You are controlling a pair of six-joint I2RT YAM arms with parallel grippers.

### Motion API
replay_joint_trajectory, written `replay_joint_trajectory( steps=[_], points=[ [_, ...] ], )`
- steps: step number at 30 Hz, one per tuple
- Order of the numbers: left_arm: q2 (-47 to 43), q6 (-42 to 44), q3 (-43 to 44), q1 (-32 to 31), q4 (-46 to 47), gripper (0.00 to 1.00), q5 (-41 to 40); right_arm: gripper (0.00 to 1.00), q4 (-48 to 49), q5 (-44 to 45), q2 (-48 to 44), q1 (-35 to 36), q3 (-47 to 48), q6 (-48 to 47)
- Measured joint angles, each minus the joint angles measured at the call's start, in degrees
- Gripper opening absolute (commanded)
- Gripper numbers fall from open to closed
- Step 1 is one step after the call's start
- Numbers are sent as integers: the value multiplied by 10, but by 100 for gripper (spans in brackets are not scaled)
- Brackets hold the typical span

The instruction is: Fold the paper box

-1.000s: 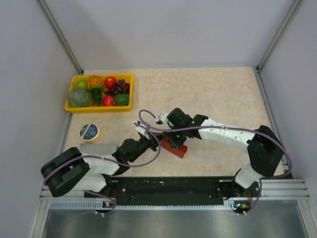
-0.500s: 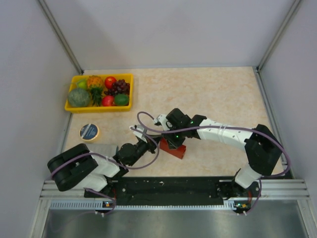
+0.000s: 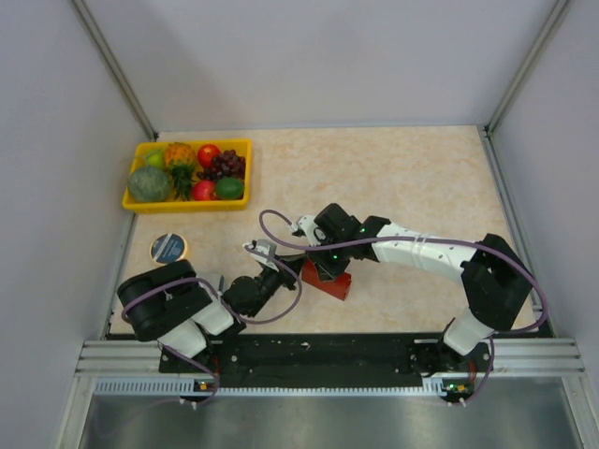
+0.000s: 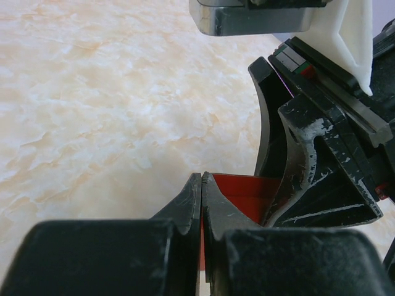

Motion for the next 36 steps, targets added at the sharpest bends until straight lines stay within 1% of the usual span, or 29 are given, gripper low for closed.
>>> replay_joint_trajectory(
  steps=[3, 6, 10, 18, 28, 36],
  points=[
    [35, -2, 0, -5, 37, 0, -15, 16, 1, 0, 0, -1, 0, 0],
    [51, -2, 4, -12, 44, 0, -30, 16, 1, 0, 0, -2, 0, 0],
    [53, 0, 6, -23, 44, 0, -52, 17, 1, -1, 0, -3, 0, 0],
    [43, -1, 6, -32, 43, 0, -71, 17, 8, -3, -3, -3, -6, -2],
    [42, 0, 5, -33, 42, 0, -74, 16, 14, -7, -5, -4, -10, -12],
    [42, 15, 4, -34, 43, 0, -66, 16, 28, -37, -15, -24, -25, -44]
  ],
)
